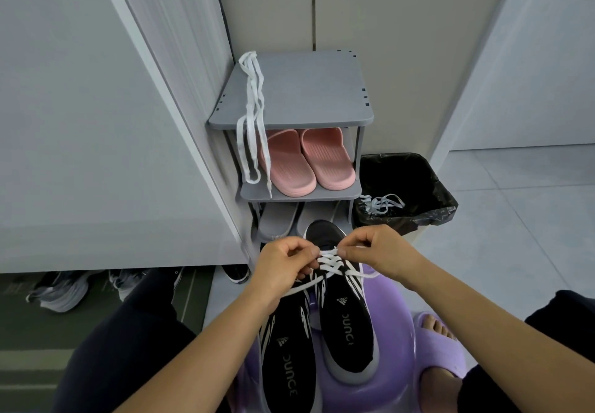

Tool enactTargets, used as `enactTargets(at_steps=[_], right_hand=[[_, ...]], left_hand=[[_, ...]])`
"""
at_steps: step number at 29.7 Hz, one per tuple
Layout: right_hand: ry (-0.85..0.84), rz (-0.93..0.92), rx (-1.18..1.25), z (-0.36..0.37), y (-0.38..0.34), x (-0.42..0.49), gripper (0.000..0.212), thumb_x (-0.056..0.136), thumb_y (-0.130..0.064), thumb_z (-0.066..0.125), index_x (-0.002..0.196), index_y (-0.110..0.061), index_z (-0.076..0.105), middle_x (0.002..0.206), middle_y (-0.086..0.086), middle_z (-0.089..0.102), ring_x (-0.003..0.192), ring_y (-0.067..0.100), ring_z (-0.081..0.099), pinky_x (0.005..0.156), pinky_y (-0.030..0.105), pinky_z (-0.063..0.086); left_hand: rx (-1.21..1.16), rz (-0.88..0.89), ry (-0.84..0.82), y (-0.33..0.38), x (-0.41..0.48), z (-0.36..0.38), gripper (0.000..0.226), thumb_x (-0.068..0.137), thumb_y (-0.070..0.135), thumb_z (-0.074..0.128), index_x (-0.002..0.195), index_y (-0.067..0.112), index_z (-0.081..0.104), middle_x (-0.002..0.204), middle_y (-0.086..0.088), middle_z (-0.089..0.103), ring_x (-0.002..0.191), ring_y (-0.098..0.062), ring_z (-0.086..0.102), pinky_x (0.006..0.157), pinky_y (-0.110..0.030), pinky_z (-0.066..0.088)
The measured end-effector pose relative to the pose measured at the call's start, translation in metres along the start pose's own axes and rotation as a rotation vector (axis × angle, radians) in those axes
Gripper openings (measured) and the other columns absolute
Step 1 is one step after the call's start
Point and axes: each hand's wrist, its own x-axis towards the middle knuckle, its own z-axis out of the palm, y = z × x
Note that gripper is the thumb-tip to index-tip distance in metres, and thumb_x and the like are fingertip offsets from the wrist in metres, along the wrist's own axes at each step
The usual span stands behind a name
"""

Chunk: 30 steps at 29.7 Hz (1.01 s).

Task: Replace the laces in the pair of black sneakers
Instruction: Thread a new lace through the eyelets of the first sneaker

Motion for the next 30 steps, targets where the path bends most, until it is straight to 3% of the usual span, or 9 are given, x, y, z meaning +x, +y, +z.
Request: enactTargets(at_steps=[3, 7, 9, 11, 14, 17, 21, 26, 30], right_hand=[[-0.010, 0.020, -0.090, 0.006, 0.004, 0.000, 0.005, 0.078, -0.021, 0.073, 0.075, -0.017, 0.071, 0.072, -0.009, 0.066, 0.065, -0.005, 0.056, 0.061, 0.005, 0.039], [0.002, 0.063, -0.118, 0.007, 0.011, -0.001, 0.006, 0.075, -0.020, 0.076, 0.077, -0.015, 0.074, 0.074, -0.006, 0.067, 0.069, -0.002, 0.057, 0.059, 0.004, 0.040], [-0.015, 0.092, -0.103, 0.009, 0.015, -0.002, 0.004, 0.075, -0.018, 0.076, 0.075, -0.015, 0.074, 0.076, -0.004, 0.069, 0.073, 0.001, 0.060, 0.067, 0.009, 0.044], [-0.018, 0.103, -0.100, 0.014, 0.018, -0.004, 0.005, 0.075, -0.017, 0.075, 0.071, -0.018, 0.072, 0.077, -0.004, 0.068, 0.077, 0.006, 0.062, 0.076, 0.017, 0.046], [0.013, 0.111, -0.109, 0.023, 0.023, -0.005, 0.007, 0.076, -0.019, 0.074, 0.071, -0.019, 0.069, 0.081, -0.004, 0.067, 0.083, 0.009, 0.061, 0.081, 0.023, 0.046], [0.043, 0.116, -0.117, 0.032, 0.026, -0.006, 0.007, 0.074, -0.023, 0.074, 0.070, -0.020, 0.070, 0.082, -0.002, 0.069, 0.082, 0.012, 0.064, 0.081, 0.030, 0.050], [0.053, 0.117, -0.049, 0.038, 0.024, -0.008, 0.006, 0.077, -0.019, 0.072, 0.072, -0.018, 0.070, 0.081, 0.000, 0.069, 0.076, 0.011, 0.062, 0.078, 0.028, 0.051], [0.128, 0.135, 0.015, 0.040, 0.025, -0.007, 0.010, 0.078, -0.020, 0.071, 0.068, -0.021, 0.070, 0.072, -0.004, 0.068, 0.074, 0.011, 0.063, 0.076, 0.030, 0.052], [0.092, 0.118, -0.017, 0.045, 0.027, -0.008, 0.007, 0.078, -0.020, 0.071, 0.071, -0.021, 0.069, 0.075, -0.001, 0.068, 0.072, 0.010, 0.061, 0.076, 0.029, 0.051]], left_hand=[[0.027, -0.043, -0.057, -0.003, -0.002, 0.004, 0.014, 0.089, 0.014, 0.060, 0.075, 0.017, 0.064, 0.063, 0.003, 0.066, 0.057, -0.010, 0.057, 0.056, -0.019, 0.046], [0.560, -0.042, -0.060, -0.015, -0.007, 0.006, 0.032, 0.071, 0.049, 0.073, 0.078, 0.021, 0.060, 0.069, 0.010, 0.058, 0.068, -0.012, 0.057, 0.064, -0.025, 0.044], [0.712, -0.013, -0.068, -0.019, -0.011, 0.011, 0.039, 0.066, 0.049, 0.076, 0.085, 0.021, 0.058, 0.076, 0.010, 0.059, 0.080, -0.015, 0.061, 0.077, -0.031, 0.048], [0.676, -0.010, -0.060, -0.023, -0.013, 0.012, 0.031, 0.069, 0.039, 0.077, 0.088, 0.020, 0.061, 0.076, 0.010, 0.060, 0.083, -0.015, 0.063, 0.082, -0.031, 0.048], [0.476, -0.063, -0.024, -0.028, -0.013, 0.010, 0.020, 0.073, 0.024, 0.078, 0.088, 0.016, 0.067, 0.069, 0.010, 0.060, 0.066, -0.004, 0.058, 0.063, -0.014, 0.044], [0.358, -0.081, -0.003, -0.033, -0.015, 0.009, 0.023, 0.074, 0.017, 0.077, 0.095, 0.010, 0.070, 0.072, 0.006, 0.063, 0.065, -0.002, 0.058, 0.060, -0.006, 0.041], [0.239, -0.127, -0.004, -0.037, -0.012, 0.007, 0.027, 0.074, 0.011, 0.076, 0.100, 0.005, 0.069, 0.082, -0.005, 0.067, 0.071, -0.007, 0.060, 0.063, -0.005, 0.043], [0.191, -0.168, -0.026, -0.038, -0.011, 0.005, 0.026, 0.075, 0.007, 0.075, 0.099, 0.006, 0.068, 0.075, 0.000, 0.063, 0.068, -0.005, 0.059, 0.059, -0.001, 0.041], [0.156, -0.180, -0.024, -0.039, -0.009, 0.004, 0.025, 0.075, 0.006, 0.075, 0.098, 0.006, 0.067, 0.075, 0.000, 0.064, 0.067, -0.005, 0.060, 0.059, -0.002, 0.041]])
